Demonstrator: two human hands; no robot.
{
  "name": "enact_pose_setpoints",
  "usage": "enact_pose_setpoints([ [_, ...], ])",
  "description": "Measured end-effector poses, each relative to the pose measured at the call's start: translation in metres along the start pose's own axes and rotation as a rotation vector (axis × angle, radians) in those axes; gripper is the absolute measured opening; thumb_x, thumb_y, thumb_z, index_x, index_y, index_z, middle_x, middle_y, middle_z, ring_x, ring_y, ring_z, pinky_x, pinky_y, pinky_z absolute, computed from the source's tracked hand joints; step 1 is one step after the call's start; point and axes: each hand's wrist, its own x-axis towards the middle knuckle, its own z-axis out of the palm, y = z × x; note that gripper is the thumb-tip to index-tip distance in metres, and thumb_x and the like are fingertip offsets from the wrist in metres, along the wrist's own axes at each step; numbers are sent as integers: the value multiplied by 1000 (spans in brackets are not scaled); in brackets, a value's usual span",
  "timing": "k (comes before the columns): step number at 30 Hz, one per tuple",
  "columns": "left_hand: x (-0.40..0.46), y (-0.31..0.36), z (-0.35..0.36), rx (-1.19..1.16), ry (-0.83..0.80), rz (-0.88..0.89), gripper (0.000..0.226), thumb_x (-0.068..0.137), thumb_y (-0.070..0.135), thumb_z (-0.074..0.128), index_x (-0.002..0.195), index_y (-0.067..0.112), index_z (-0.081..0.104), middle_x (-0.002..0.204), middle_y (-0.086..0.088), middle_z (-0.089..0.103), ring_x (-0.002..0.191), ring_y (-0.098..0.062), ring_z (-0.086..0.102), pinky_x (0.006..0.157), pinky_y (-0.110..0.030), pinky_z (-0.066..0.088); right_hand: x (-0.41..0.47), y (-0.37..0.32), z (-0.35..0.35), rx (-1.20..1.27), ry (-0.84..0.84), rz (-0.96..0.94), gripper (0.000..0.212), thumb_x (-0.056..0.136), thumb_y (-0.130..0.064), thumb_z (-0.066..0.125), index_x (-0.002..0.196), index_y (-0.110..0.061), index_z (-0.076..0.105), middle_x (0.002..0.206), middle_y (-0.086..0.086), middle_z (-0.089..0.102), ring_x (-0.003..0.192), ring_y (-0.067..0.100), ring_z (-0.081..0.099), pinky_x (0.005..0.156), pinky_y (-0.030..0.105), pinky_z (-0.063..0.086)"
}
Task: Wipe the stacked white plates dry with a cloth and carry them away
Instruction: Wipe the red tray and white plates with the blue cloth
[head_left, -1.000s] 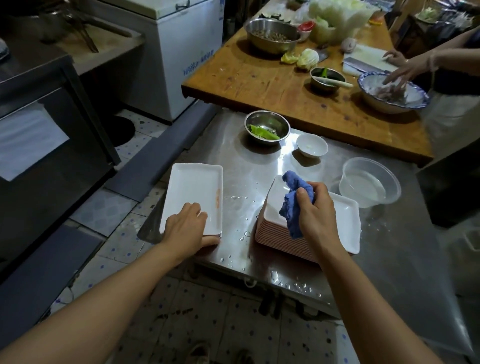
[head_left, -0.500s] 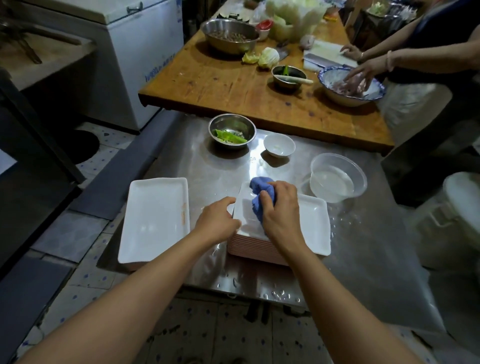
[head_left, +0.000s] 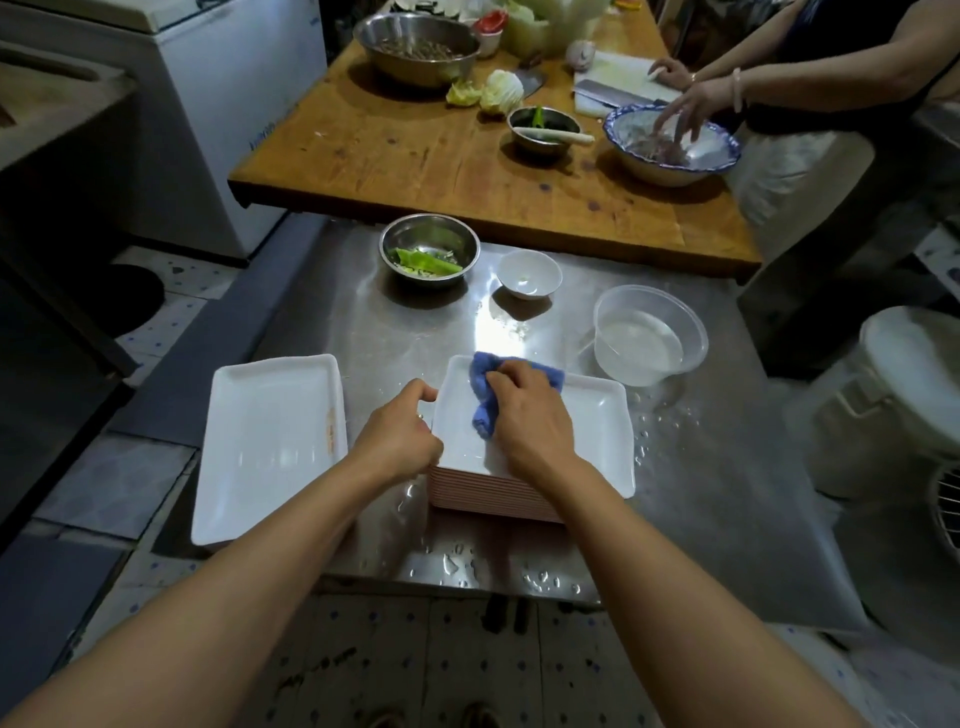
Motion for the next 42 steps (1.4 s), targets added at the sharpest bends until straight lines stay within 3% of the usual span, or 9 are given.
enact_pose_setpoints([
  [8, 2, -1, 3, -41, 27, 4, 50, 74, -7, 58, 110, 25, 44, 67, -5, 53, 64, -26, 54, 65, -43, 51, -15, 73, -38, -269, 32, 130, 28, 94, -16, 44, 119, -11, 57, 118, 6, 56, 106, 23, 50, 88, 26, 26],
  [13, 0, -2, 4, -43, 38, 3, 49, 76, -6, 59, 110, 27, 44, 66, -7, 56, 62, -26, 56, 66, -45, 55, -35, 67, -49, -372, -88, 93, 28, 94, -24, 49, 119, -13, 54, 121, 6, 55, 111, 25, 47, 89, 32, 37],
  [20, -3, -5, 6, -111, 41, 4, 48, 76, -6, 57, 111, 25, 46, 65, -7, 54, 58, -25, 54, 63, -43, 53, -82, 36, -60, -237, -269, 152, 24, 88, -8, 55, 112, -12, 58, 113, 8, 56, 105, 26, 51, 85, 33, 43],
  [23, -4, -9, 3, -223, 6, 17, 47, 79, -6, 57, 117, 20, 50, 60, -3, 49, 51, -18, 49, 55, -32, 47, -79, 11, -57, -37, -259, 127, 20, 83, -5, 59, 100, -14, 64, 105, 7, 62, 99, 26, 57, 87, 36, 45],
  [29, -7, -11, -1, -326, -47, 20, 44, 90, -2, 45, 126, 23, 51, 69, -8, 56, 48, -14, 52, 50, -24, 48, -53, -37, -30, 217, -253, 74, 25, 84, -7, 59, 108, -11, 54, 107, 15, 65, 99, 33, 57, 77, 32, 39],
  [32, -5, -10, -3, -303, -47, 11, 45, 93, -1, 35, 126, 24, 52, 73, -8, 60, 50, -16, 55, 47, -22, 48, -40, -45, -17, 272, -239, 81, 22, 85, -5, 57, 105, -12, 63, 107, 11, 66, 96, 26, 58, 81, 29, 43],
  [35, -4, -11, -2, -296, -33, 23, 38, 93, 4, 39, 123, 23, 54, 74, -6, 60, 52, -17, 54, 47, -24, 45, -24, -41, -10, 335, -201, 120, 20, 89, -7, 55, 104, -12, 67, 97, 2, 63, 83, 13, 52, 74, 19, 38],
  [38, -6, -12, 1, -251, -30, 50, 32, 90, 12, 53, 119, 26, 51, 69, -2, 62, 53, -16, 57, 51, -29, 48, -6, -34, -5, 292, -159, 110, 18, 86, -4, 53, 93, -10, 68, 87, 2, 59, 78, 15, 53, 70, 22, 37],
  [42, -4, -11, 4, -142, 7, 52, 44, 81, 6, 62, 119, 23, 46, 64, -7, 60, 62, -26, 59, 72, -45, 54, 8, -23, -1, 244, -75, 97, 20, 91, -8, 47, 103, -7, 63, 109, 10, 55, 99, 22, 52, 82, 22, 37],
])
